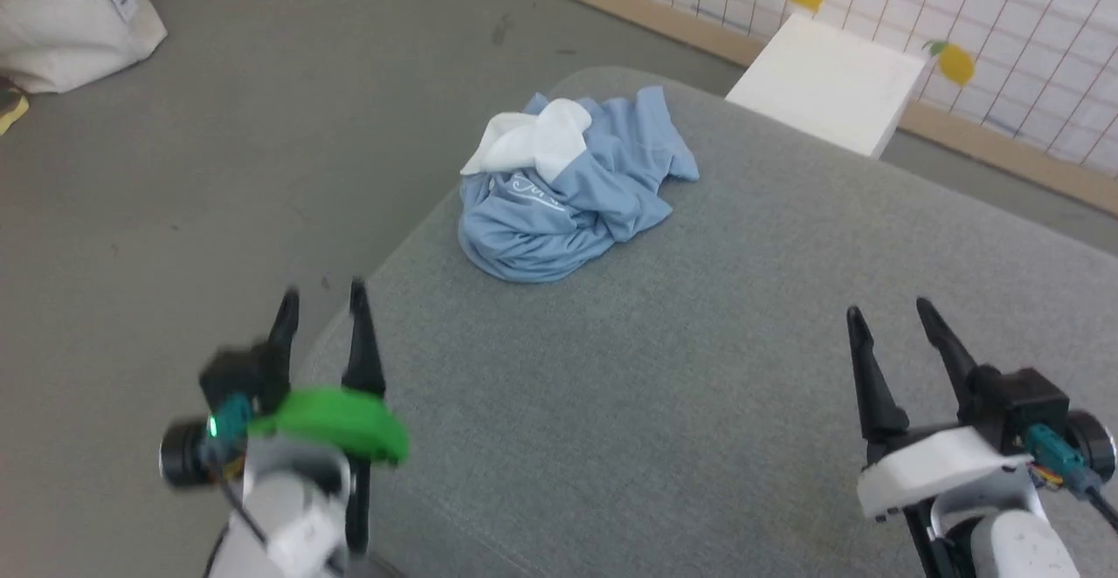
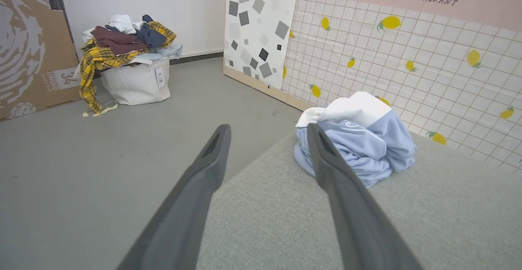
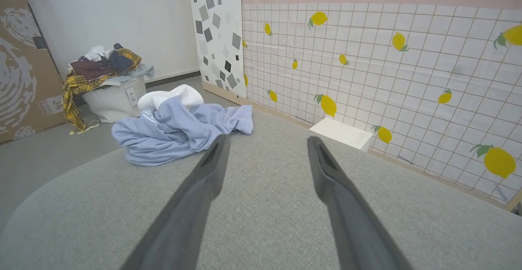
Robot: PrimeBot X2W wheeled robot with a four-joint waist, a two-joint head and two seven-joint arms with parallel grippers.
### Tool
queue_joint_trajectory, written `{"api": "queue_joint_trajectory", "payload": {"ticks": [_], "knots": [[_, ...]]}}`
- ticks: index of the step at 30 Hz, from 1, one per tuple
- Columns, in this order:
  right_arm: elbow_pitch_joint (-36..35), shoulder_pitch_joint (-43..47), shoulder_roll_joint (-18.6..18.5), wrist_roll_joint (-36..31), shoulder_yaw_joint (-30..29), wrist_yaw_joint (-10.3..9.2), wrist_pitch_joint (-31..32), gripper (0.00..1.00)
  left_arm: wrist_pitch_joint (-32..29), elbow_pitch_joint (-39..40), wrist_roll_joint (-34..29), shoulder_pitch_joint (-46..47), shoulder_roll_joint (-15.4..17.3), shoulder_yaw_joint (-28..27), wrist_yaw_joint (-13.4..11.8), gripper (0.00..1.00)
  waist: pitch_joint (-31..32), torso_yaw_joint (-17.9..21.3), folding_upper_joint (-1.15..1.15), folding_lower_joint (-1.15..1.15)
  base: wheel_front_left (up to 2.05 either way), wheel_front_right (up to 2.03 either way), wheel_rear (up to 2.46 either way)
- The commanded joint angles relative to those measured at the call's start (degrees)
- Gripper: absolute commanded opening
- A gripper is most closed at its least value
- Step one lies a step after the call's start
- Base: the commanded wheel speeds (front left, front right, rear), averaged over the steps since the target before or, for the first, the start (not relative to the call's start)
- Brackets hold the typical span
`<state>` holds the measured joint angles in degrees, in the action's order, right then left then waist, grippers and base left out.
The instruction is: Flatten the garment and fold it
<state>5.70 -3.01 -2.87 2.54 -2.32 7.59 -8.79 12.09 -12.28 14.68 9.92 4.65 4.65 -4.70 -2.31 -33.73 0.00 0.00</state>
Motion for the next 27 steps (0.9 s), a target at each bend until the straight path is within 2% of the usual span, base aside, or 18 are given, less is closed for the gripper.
{"api": "queue_joint_trajectory", "payload": {"ticks": [1,6,10,14,17,21,27], "knots": [[-0.8,-1.8,0.0,-0.9,0.0,-0.09,0.3,1.00,-0.8,-1.2,1.4,4.2,0.1,0.4,1.0,1.00,-3.7,0.2,0.00,0.00,0.00,0.00,0.00],[-3.2,-4.6,0.0,-3.7,-0.1,-0.10,2.2,1.00,-4.3,-8.0,5.1,17.7,0.1,0.5,3.6,1.00,-10.8,2.0,0.00,0.00,0.00,0.00,0.00],[-4.8,-7.3,0.0,-5.0,1.3,-0.10,3.1,1.00,-8.4,-15.5,8.9,28.3,0.4,-0.3,6.2,1.00,-17.1,5.7,0.00,0.00,0.00,0.00,0.00],[-5.3,-9.6,0.0,-5.6,2.7,-0.10,3.3,1.00,-14.7,-22.7,12.6,36.4,2.3,-1.6,8.6,1.00,-22.2,10.3,0.00,0.00,0.00,0.00,0.00],[-5.2,-11.2,0.0,-5.5,3.2,-0.10,2.9,1.00,-22.5,-27.7,15.4,40.6,4.4,-2.6,9.4,1.00,-25.4,13.9,0.00,0.00,0.00,0.00,0.00],[-5.1,-12.9,0.0,-5.0,3.1,-0.10,1.9,1.00,-31.2,-31.3,19.0,43.0,7.1,-4.6,9.5,1.00,-28.5,18.1,0.00,0.00,0.00,0.00,0.00],[-3.8,-13.6,0.0,-3.6,2.0,-0.10,-0.2,1.00,-42.3,-33.4,22.6,38.9,10.0,-6.9,7.1,1.00,-30.2,23.0,0.00,0.00,0.00,0.00,0.00]]}}
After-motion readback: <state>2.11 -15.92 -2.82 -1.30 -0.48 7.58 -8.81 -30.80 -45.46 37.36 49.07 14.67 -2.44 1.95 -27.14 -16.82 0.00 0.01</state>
